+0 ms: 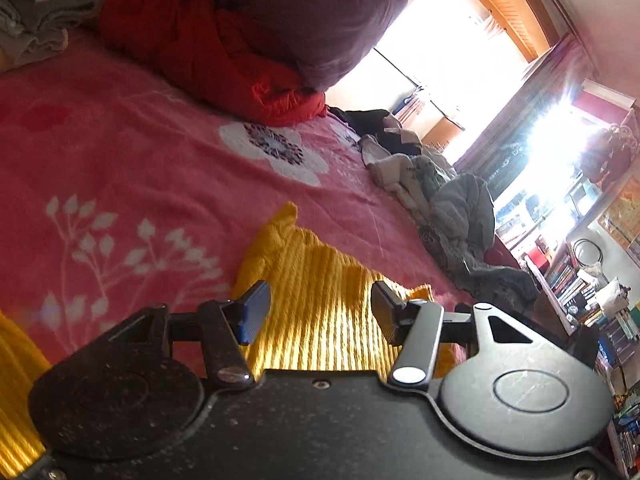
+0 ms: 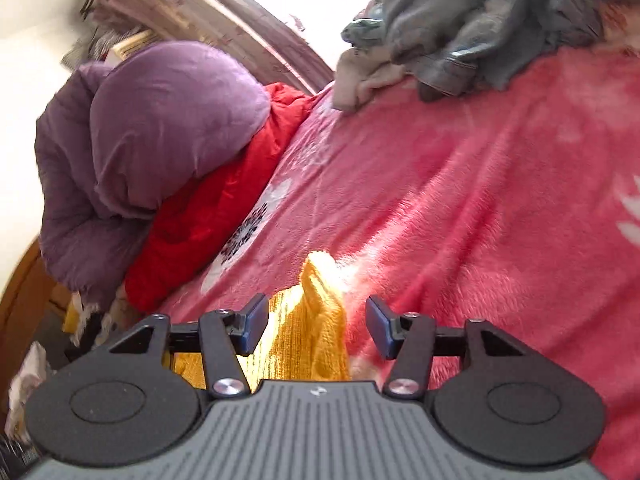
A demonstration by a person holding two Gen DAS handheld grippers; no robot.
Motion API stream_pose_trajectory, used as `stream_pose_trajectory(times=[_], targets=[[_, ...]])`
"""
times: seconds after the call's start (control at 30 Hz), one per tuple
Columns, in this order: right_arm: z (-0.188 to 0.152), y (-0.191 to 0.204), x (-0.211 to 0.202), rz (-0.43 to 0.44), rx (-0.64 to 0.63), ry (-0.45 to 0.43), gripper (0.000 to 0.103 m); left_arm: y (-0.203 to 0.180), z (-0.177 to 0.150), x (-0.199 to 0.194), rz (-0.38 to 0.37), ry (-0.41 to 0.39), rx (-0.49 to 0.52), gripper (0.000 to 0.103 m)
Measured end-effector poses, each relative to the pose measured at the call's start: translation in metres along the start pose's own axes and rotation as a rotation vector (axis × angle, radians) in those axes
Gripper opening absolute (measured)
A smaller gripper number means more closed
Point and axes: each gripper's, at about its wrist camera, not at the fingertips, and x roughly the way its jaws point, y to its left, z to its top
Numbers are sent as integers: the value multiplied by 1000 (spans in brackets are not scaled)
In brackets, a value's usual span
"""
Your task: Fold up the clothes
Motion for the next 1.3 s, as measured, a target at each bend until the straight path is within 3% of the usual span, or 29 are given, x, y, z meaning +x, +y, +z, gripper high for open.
stream_pose_trajectory(times=[0.23, 0.47, 0.5, 0.53, 0.57, 0.6, 0.63, 0.73, 0.77, 0.8, 0.93, 1.0, 1.1, 1.17, 1.3], targets=[[10, 2, 15, 18, -55, 34, 55, 8, 46, 64, 72, 108, 133, 54], [13, -2, 32, 41, -70, 74, 52, 12, 44, 107, 97, 200, 235, 54], [12, -3, 35, 45, -66, 81, 42, 12, 44, 112, 98, 208, 246, 51], [11, -4, 37, 49, -61, 88, 31, 13, 44, 116, 97, 217, 254, 29], [10, -6, 40, 56, -56, 95, 10, 15, 44, 121, 85, 228, 250, 13], [9, -7, 42, 78, -51, 102, 10, 19, 44, 121, 59, 231, 225, 5], [8, -9, 43, 108, -39, 106, 10, 24, 46, 119, 27, 226, 188, 5], [13, -23, 30, 321, 96, 62, 9, 47, 59, 97, -135, 180, -8, 4], [17, -26, 25, 352, 108, 39, 9, 54, 63, 93, -161, 170, -54, 4], [19, -28, 23, 333, 94, 36, 9, 59, 63, 95, -149, 177, -74, 4], [10, -38, 47, 48, 22, 112, 6, 77, 49, 122, -15, 266, -140, 10], [12, -23, 44, 16, -42, 96, 14, 74, 53, 116, -25, 248, -143, 11], [14, 5, 31, -72, -206, 50, 29, 63, 62, 99, 3, 164, -62, 39], [16, 14, 17, -75, -259, 6, 29, 57, 65, 91, -46, 127, -41, 40], [17, 31, -6, 97, -330, 3, 29, 42, 64, 86, -173, 127, 18, 40]])
